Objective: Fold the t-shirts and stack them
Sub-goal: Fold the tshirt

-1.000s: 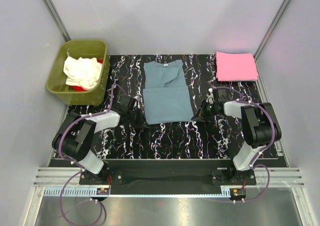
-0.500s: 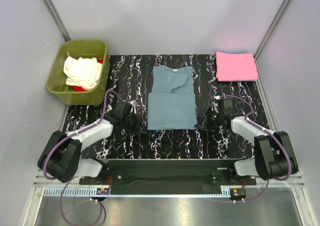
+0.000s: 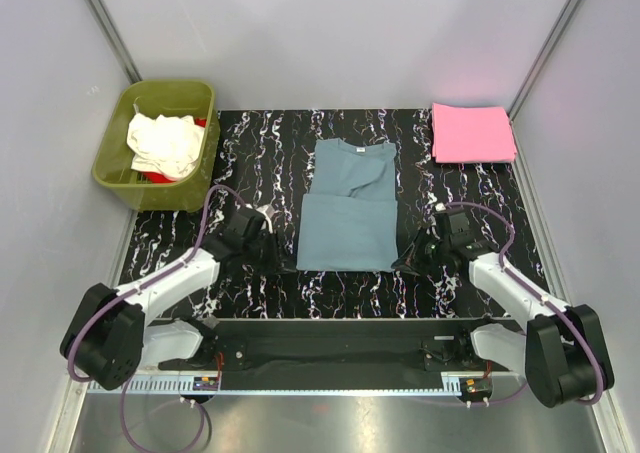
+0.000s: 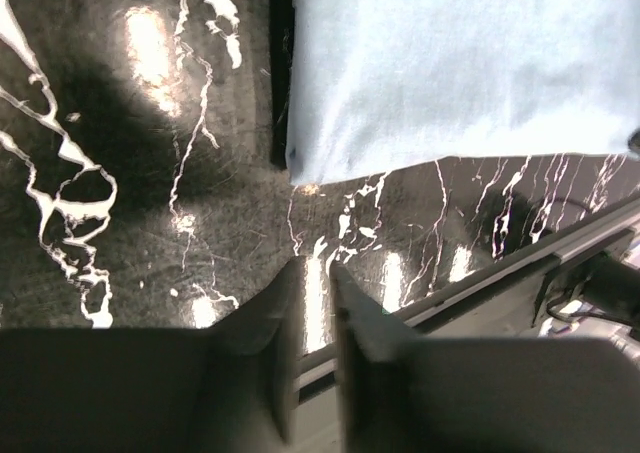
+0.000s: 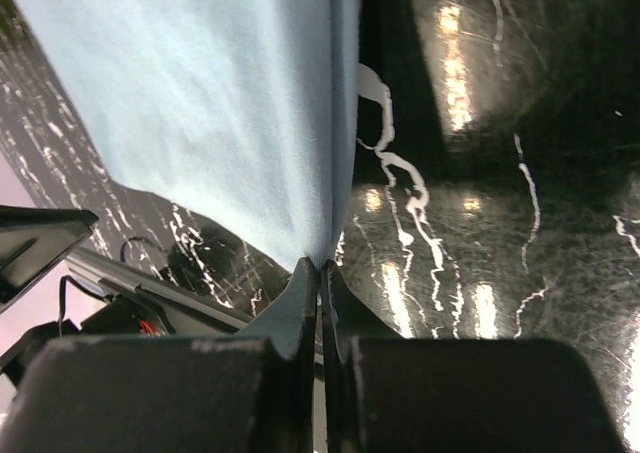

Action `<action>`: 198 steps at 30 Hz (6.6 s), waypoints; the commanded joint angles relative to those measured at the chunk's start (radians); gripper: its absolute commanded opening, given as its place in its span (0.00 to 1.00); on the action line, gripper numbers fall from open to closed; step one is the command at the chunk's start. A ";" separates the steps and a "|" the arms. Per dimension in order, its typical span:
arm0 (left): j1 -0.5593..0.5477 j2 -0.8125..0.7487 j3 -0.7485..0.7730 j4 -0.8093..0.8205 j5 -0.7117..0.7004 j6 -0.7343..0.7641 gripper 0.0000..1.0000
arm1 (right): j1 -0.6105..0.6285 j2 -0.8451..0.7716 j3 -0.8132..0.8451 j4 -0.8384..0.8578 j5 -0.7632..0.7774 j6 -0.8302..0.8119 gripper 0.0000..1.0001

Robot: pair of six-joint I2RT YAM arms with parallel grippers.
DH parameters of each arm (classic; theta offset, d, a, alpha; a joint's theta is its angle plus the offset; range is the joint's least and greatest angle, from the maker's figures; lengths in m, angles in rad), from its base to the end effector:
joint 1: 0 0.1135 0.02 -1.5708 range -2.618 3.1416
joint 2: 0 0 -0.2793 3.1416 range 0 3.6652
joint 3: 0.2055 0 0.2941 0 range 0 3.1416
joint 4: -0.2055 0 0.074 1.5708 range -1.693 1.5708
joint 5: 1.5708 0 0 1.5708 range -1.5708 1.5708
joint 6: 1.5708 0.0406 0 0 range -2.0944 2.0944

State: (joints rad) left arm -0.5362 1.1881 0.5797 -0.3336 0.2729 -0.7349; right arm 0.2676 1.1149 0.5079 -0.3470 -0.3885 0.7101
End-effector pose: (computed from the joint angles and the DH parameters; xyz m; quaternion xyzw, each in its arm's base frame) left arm 0.2117 -0.1385 0.1658 -0.0516 0.9417 -0.2860 0.1698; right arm 0.2199 0.0763 0.1583 0.1480 0.9250 0.3022 0.1766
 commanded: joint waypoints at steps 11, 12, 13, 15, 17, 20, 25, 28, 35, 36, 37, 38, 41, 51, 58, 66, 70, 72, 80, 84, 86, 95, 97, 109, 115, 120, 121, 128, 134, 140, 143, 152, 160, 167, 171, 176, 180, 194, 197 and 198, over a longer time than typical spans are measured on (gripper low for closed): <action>-0.007 0.174 -0.069 0.275 0.065 0.006 0.55 | 0.007 -0.010 -0.048 -0.043 0.073 0.026 0.00; -0.008 0.191 -0.067 0.278 0.058 0.006 0.55 | 0.008 -0.010 -0.048 -0.044 0.076 0.028 0.00; -0.007 0.197 -0.066 0.278 0.052 0.006 0.55 | 0.007 -0.010 -0.048 -0.043 0.077 0.031 0.00; -0.007 0.220 -0.067 0.289 0.043 0.008 0.56 | 0.005 -0.007 -0.049 -0.040 0.085 0.034 0.00; -0.007 0.241 -0.063 0.304 0.054 0.011 0.52 | 0.007 -0.001 -0.049 -0.037 0.086 0.034 0.00; -0.007 0.289 -0.057 0.294 0.052 0.006 0.44 | 0.007 0.003 -0.049 -0.038 0.088 0.035 0.00; -0.007 0.292 -0.055 0.275 0.038 -0.006 0.07 | 0.009 -0.003 -0.046 -0.049 0.106 0.040 0.00; -0.015 0.245 -0.031 0.217 0.029 -0.012 0.00 | 0.008 -0.033 -0.042 -0.079 0.117 0.042 0.00; -0.041 0.122 0.098 0.055 -0.018 -0.015 0.00 | 0.009 -0.199 -0.046 -0.147 0.099 0.097 0.00; -0.041 0.123 0.112 0.045 -0.017 -0.018 0.00 | 0.009 -0.217 -0.040 -0.152 0.100 0.104 0.00; -0.041 0.126 0.127 0.027 -0.014 -0.018 0.00 | 0.009 -0.224 -0.034 -0.159 0.105 0.107 0.00; -0.041 0.139 0.150 0.018 -0.015 -0.023 0.00 | 0.010 -0.233 -0.025 -0.162 0.112 0.109 0.00; -0.041 0.154 0.175 -0.011 -0.026 -0.023 0.00 | 0.009 -0.237 -0.011 -0.159 0.114 0.104 0.00; 0.018 0.255 0.469 -0.110 -0.060 0.051 0.00 | 0.010 -0.078 0.216 -0.188 0.212 0.028 0.00; 0.099 0.438 0.761 -0.153 0.014 0.104 0.00 | -0.005 0.137 0.467 -0.205 0.240 -0.046 0.00; 0.189 0.680 1.117 -0.113 0.152 0.131 0.00 | -0.105 0.436 0.843 -0.263 0.231 -0.136 0.00; 0.228 0.804 1.233 -0.012 0.239 0.103 0.00 | -0.140 0.572 1.001 -0.277 0.200 -0.158 0.00; 0.243 0.843 1.250 0.097 0.271 0.048 0.00 | -0.152 0.637 1.064 -0.267 0.182 -0.153 0.00; 0.282 1.093 1.432 0.393 0.356 -0.082 0.05 | -0.192 0.862 1.241 -0.127 0.056 -0.159 0.02; 0.289 1.264 1.572 0.493 0.376 -0.138 0.12 | -0.203 0.971 1.340 -0.098 0.017 -0.158 0.03; 0.295 1.312 1.637 0.580 0.370 -0.188 0.11 | -0.206 1.014 1.373 -0.060 0.016 -0.147 0.03; 0.297 1.496 1.836 0.745 0.123 -0.215 0.63 | -0.261 1.175 1.503 0.075 0.059 -0.086 0.05; 0.300 1.492 1.826 0.746 0.072 -0.176 0.67 | -0.261 1.206 1.526 0.115 0.079 -0.071 0.18; 0.311 1.216 1.424 0.656 0.204 0.095 0.72 | -0.312 1.223 1.546 0.033 -0.090 -0.193 0.73; 0.260 1.039 1.180 0.503 0.188 0.233 0.67 | -0.311 1.129 1.414 -0.072 -0.153 -0.253 0.68; 0.196 0.987 1.119 0.265 0.046 0.413 0.67 | -0.311 1.037 1.185 -0.040 -0.220 -0.317 0.76; 0.196 0.978 1.090 0.284 0.045 0.416 0.67 | -0.311 1.019 1.160 -0.038 -0.220 -0.331 0.77; 0.203 0.992 1.012 0.311 0.091 0.456 0.71 | -0.308 1.028 1.060 -0.004 -0.346 -0.402 0.77; 0.228 1.108 1.167 0.191 0.104 0.485 0.71 | -0.283 1.062 1.023 0.034 -0.381 -0.414 0.72; 0.277 1.145 1.183 0.280 0.252 0.447 0.72 | -0.274 1.076 1.005 0.042 -0.359 -0.426 0.67; 0.282 1.191 1.253 0.225 0.273 0.443 0.72 | -0.272 1.083 1.017 0.036 -0.343 -0.414 0.65; 0.285 1.231 1.287 0.226 0.364 0.414 0.68 | -0.272 1.096 1.017 0.037 -0.328 -0.403 0.57; 0.286 1.266 1.339 0.183 0.342 0.387 0.29 | -0.272 1.103 1.023 0.028 -0.325 -0.399 0.37; 0.288 1.174 1.159 0.324 0.336 0.214 0.00 | -0.272 1.111 1.025 -0.006 -0.354 -0.353 0.04; 0.274 1.034 0.963 0.296 0.252 0.137 0.00 | -0.229 1.044 0.945 -0.023 -0.328 -0.336 0.00; 0.252 0.863 0.699 0.184 0.094 0.068 0.00 | -0.168 0.914 0.769 -0.075 -0.268 -0.330 0.00; 0.251 0.705 0.450 0.208 0.057 0.045 0.00 | -0.153 0.800 0.611 -0.034 -0.249 -0.311 0.11; 0.242 0.760 0.924 -0.100 0.027 0.383 0.69 | -0.174 0.793 0.714 -0.037 -0.190 -0.366 0.66; 0.245 0.899 1.087 -0.119 0.112 0.448 0.69 | -0.188 0.851 0.791 -0.029 -0.196 -0.391 0.66; 0.245 0.925 1.124 -0.125 0.123 0.459 0.69 | -0.189 0.864 0.814 -0.041 -0.193 -0.400 0.65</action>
State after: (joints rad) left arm -0.2985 2.0315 1.5936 -0.3916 0.3336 -0.4042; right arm 0.0891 1.9327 1.2430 -0.3962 -0.5999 0.3576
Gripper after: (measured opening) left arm 0.689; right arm 0.655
